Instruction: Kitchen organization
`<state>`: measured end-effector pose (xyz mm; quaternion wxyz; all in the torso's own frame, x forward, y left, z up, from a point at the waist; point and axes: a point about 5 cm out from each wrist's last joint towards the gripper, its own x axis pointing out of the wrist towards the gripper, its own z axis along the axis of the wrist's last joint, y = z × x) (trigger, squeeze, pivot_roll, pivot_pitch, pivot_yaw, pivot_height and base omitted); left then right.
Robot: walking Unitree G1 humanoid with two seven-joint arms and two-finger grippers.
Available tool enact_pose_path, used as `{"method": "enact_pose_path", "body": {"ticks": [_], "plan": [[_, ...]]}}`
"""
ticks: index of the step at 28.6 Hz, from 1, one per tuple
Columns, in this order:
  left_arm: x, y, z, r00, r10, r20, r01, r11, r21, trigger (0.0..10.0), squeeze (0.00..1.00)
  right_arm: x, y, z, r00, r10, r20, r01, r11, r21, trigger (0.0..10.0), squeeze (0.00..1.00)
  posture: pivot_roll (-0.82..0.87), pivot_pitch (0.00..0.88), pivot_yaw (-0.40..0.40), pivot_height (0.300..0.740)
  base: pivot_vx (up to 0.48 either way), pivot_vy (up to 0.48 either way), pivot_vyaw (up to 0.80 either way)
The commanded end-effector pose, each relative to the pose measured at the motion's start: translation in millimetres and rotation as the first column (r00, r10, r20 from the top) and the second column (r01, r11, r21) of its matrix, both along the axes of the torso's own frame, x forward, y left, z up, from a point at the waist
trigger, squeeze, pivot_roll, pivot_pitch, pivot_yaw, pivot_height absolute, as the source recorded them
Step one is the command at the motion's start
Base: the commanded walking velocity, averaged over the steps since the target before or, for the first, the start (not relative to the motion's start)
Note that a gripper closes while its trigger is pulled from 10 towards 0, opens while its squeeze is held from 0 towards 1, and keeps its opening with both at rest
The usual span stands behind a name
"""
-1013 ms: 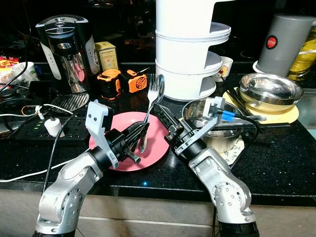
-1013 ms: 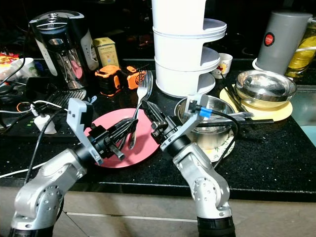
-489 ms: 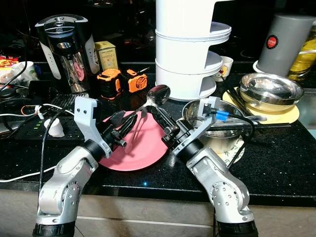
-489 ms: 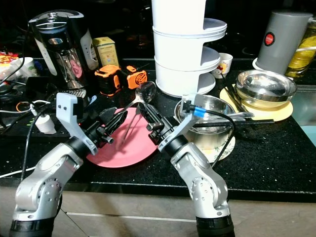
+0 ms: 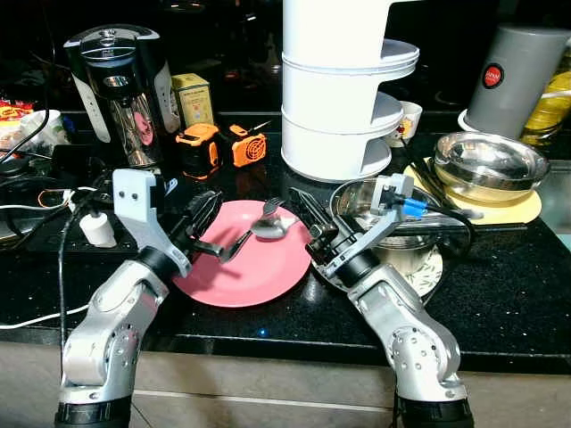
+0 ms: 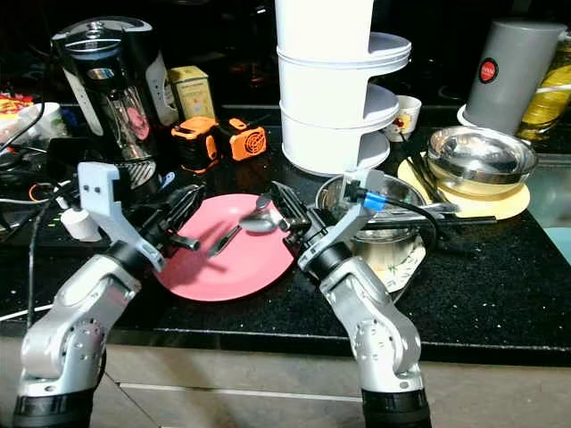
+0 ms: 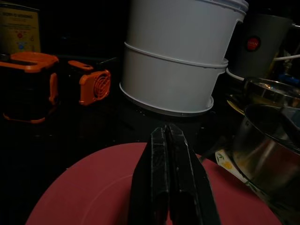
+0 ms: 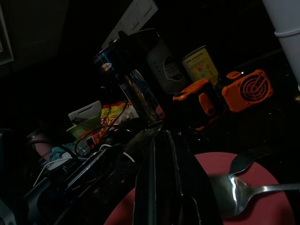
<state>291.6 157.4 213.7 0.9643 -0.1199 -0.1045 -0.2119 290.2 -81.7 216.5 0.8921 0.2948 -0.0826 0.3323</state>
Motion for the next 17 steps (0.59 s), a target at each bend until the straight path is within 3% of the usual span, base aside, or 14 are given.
{"method": "enact_pose_path", "body": {"ticks": [1,2,3,6,7,8,9,11,12,14,15,17], "plan": [[-1.5,-1.7,-1,1.0,-0.015,0.001,0.015,1.0,0.025,2.2,0.0,-0.7,0.1,2,1.0,-0.001,0.011,0.001,1.0,0.007,0.0,0.0,-0.01,0.0,-0.003,0.74,0.0,0.0,0.0],[-1.5,-1.7,-1,1.0,-0.015,0.001,0.015,1.0,0.025,2.2,0.0,-0.7,0.1,2,1.0,-0.001,0.011,0.001,1.0,0.007,0.0,0.0,-0.01,0.0,-0.003,0.74,0.0,0.0,0.0],[-1.5,-1.8,-1,1.0,-0.015,0.001,0.015,1.0,0.026,10.0,0.0,-0.8,0.1,2,1.0,-0.001,0.012,0.001,1.0,0.007,0.0,0.0,-0.01,0.0,-0.003,0.74,0.0,0.0,0.0],[-0.7,-1.4,-1,1.0,-0.007,-0.003,0.008,0.999,0.04,10.0,0.0,-2.0,1.4,2,1.0,0.009,0.022,-0.009,1.0,-0.008,0.0,0.0,-0.01,0.0,-0.001,0.74,0.0,0.0,0.0],[0.1,-0.3,-1,1.0,0.005,-0.004,-0.005,0.998,0.055,10.0,0.0,-3.1,2.6,2,0.999,0.02,0.03,-0.019,1.0,-0.024,2.8,0.0,-0.01,0.0,-0.001,0.74,0.0,0.0,0.0],[0.7,0.5,-1,1.0,0.014,-0.003,-0.014,0.998,0.065,10.0,0.0,-3.8,3.4,2,0.999,0.028,0.035,-0.026,0.999,-0.035,2.8,0.0,-0.01,0.0,-0.001,0.74,0.0,0.0,0.0],[1.9,2.5,-1,0.999,0.036,-0.002,-0.036,0.995,0.088,10.0,0.0,-5.0,4.8,2,0.998,0.039,0.045,-0.036,0.998,-0.058,10.0,0.0,-0.01,0.0,-0.001,0.74,0.0,0.0,0.0],[2.7,3.8,0,0.999,0.052,0.0,-0.051,0.993,0.103,10.0,0.0,-5.7,5.6,1,0.998,0.046,0.051,-0.043,0.996,-0.074,10.0,0.0,-0.01,0.0,-0.001,0.74,0.0,0.0,0.0],[4.8,6.3,-2,0.996,0.087,0.002,-0.086,0.982,0.165,10.0,0.0,-6.5,6.1,0,0.997,0.052,0.055,-0.047,0.995,-0.088,10.0,0.0,-0.01,0.0,-0.001,0.74,0.0,0.0,0.0],[10.3,12.5,-7,0.985,0.171,0.0,-0.163,0.94,0.301,10.0,0.0,-8.2,6.6,0,0.996,0.068,0.063,-0.062,0.993,-0.098,10.0,0.0,-0.01,0.0,-0.002,0.74,0.0,0.0,0.0],[14.5,17.4,-12,0.972,0.235,-0.005,-0.215,0.896,0.389,10.0,0.0,-10.6,6.5,1,0.993,0.092,0.077,-0.085,0.991,-0.1,10.0,0.0,-0.01,0.0,-0.001,0.74,0.0,0.0,0.0],[16.2,19.0,-16,0.966,0.259,-0.011,-0.23,0.876,0.425,10.0,0.0,-12.5,6.2,2,0.99,0.109,0.09,-0.1,0.99,-0.1,10.0,0.0,-0.01,0.0,-0.001,0.74,0.0,0.0,0.0]]}}
